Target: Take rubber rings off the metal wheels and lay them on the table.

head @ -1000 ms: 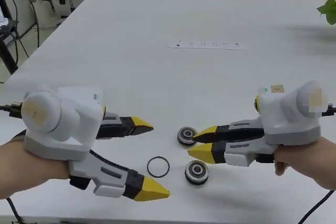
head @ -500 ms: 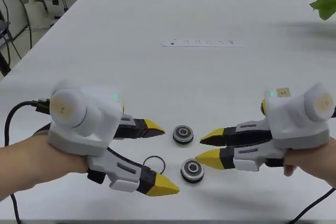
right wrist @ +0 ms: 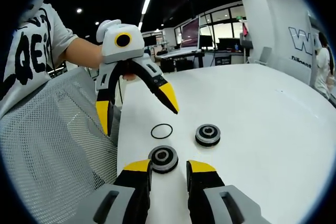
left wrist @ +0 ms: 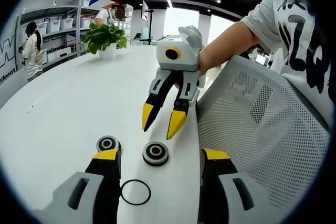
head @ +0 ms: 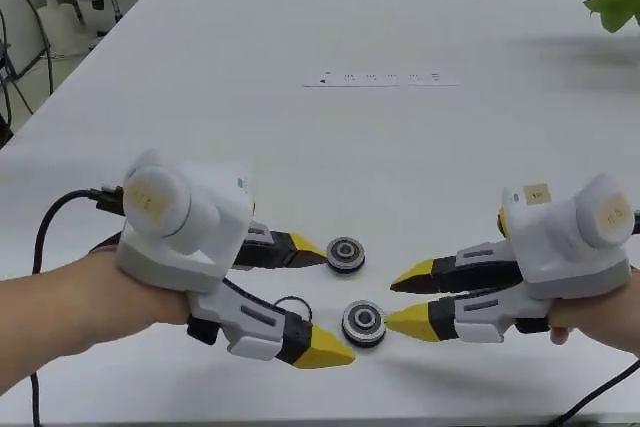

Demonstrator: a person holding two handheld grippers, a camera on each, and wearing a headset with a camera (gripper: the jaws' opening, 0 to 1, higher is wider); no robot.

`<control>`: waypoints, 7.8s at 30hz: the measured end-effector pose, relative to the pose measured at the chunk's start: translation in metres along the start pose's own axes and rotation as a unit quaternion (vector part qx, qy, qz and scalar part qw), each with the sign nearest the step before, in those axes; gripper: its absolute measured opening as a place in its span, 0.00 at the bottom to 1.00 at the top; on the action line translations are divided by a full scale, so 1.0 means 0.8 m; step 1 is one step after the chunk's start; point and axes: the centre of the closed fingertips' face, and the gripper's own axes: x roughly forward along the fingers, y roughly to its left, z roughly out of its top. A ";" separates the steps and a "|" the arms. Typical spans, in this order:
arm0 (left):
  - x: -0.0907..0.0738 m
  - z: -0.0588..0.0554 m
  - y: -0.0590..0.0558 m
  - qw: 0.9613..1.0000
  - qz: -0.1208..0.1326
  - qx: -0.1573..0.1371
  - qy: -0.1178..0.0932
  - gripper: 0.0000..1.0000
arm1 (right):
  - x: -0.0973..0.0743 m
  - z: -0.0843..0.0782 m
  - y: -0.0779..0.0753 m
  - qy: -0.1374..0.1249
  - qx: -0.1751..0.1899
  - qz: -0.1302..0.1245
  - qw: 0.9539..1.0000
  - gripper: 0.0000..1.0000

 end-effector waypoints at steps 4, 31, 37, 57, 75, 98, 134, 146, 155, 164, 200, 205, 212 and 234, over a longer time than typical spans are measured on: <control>0.005 -0.001 0.000 1.000 -0.006 -0.002 0.003 0.55 | 0.000 -0.005 -0.002 0.004 -0.001 0.001 1.000 0.24; 0.042 -0.015 -0.002 0.999 -0.030 -0.014 0.026 0.40 | 0.009 -0.020 0.003 0.021 -0.022 0.006 1.000 0.22; 0.048 -0.016 -0.006 0.999 -0.036 -0.015 0.029 0.38 | 0.008 -0.023 -0.001 0.022 -0.019 0.002 1.000 0.22; 0.052 -0.023 0.009 0.999 -0.009 0.004 0.032 0.17 | 0.009 -0.024 0.000 0.020 -0.016 0.003 1.000 0.21; 0.056 -0.025 0.010 0.997 0.011 0.062 0.038 0.07 | 0.014 -0.025 0.001 0.020 -0.016 0.006 1.000 0.21; 0.053 -0.023 0.010 0.998 0.024 0.054 0.029 0.07 | 0.021 -0.027 0.005 0.024 -0.009 0.015 1.000 0.16; 0.054 -0.022 0.015 0.998 0.033 0.049 0.028 0.07 | 0.014 -0.032 -0.008 0.023 0.055 -0.006 0.998 0.00; 0.054 -0.023 0.015 0.998 0.034 0.047 0.029 0.07 | 0.012 -0.023 -0.017 0.003 0.080 -0.020 0.997 0.00; 0.055 -0.022 0.016 0.998 0.035 0.046 0.030 0.07 | 0.009 -0.013 -0.017 -0.020 0.105 -0.015 0.994 0.00; 0.055 -0.022 0.016 0.998 0.036 0.047 0.031 0.07 | 0.009 -0.009 -0.016 -0.029 0.135 -0.007 0.990 0.00; 0.055 -0.022 0.016 0.998 0.035 0.048 0.034 0.07 | 0.014 0.001 -0.001 -0.044 0.139 0.018 0.989 0.00; 0.055 -0.022 0.016 0.998 0.034 0.048 0.033 0.07 | 0.013 0.004 0.000 -0.050 0.142 0.021 0.988 0.00; 0.056 -0.022 0.016 0.998 0.034 0.048 0.032 0.07 | 0.015 0.010 0.015 -0.057 0.142 0.046 0.987 0.00; 0.054 -0.019 0.016 0.997 0.030 0.060 0.040 0.11 | 0.005 -0.001 -0.007 -0.055 0.165 0.010 0.985 0.00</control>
